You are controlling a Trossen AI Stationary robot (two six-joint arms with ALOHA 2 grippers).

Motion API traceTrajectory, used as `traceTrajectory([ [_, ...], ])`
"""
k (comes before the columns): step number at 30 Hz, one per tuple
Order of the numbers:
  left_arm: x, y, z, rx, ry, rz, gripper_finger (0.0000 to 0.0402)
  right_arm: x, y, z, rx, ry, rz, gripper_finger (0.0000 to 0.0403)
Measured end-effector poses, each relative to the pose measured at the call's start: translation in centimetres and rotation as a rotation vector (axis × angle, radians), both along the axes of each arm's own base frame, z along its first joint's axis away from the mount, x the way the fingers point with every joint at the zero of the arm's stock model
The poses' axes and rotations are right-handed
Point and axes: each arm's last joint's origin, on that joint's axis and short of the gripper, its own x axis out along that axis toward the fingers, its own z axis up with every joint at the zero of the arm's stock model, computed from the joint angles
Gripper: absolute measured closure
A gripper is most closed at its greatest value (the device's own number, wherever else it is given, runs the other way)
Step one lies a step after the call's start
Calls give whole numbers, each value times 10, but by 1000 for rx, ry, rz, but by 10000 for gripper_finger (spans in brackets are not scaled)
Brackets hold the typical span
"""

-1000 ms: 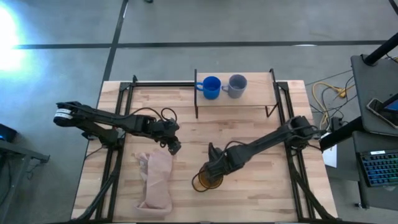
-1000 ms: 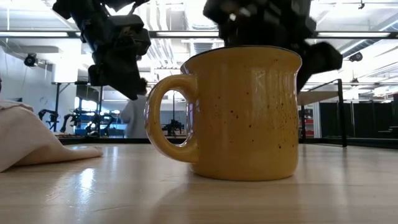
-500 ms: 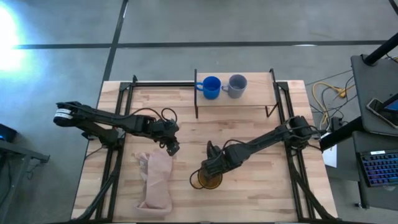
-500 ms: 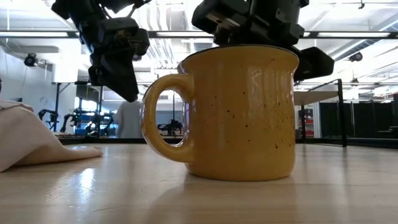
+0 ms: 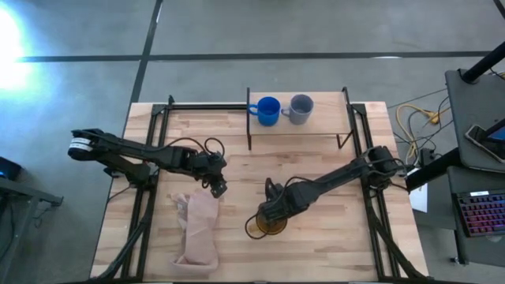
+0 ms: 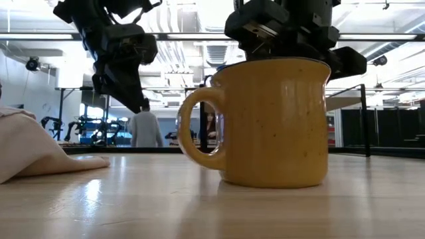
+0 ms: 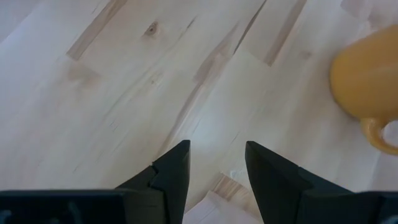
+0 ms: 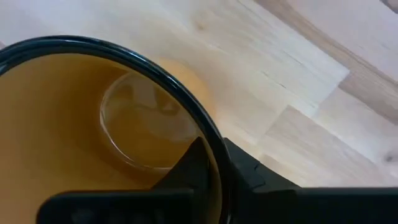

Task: Stack small to large cups/mugs on shelf
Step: Put the brown mug on the shelf

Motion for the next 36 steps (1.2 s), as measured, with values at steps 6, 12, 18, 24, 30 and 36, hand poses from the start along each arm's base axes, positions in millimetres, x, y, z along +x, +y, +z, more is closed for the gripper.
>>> traceTrajectory([
  [6, -2, 0, -5, -1, 17, 3, 262, -29, -19, 42, -84, 38, -110, 388],
  [12, -1, 0, -4, -3, -8, 5, 262, -82, -38, 94, -163, 113, -291, 389],
  [18, 5, 0, 0, -5, -75, 4, 262, -107, -56, 118, -174, 102, -364, 389],
  [24, 6, 0, 0, -6, -85, 5, 262, -130, -88, 139, -240, -22, -497, 389],
  [30, 5, 0, 0, -14, -84, 6, 262, -159, -120, 138, -258, -25, -579, 389],
  [36, 5, 0, 0, -21, -83, 2, 262, -193, -138, 140, -274, -73, -679, 389],
])
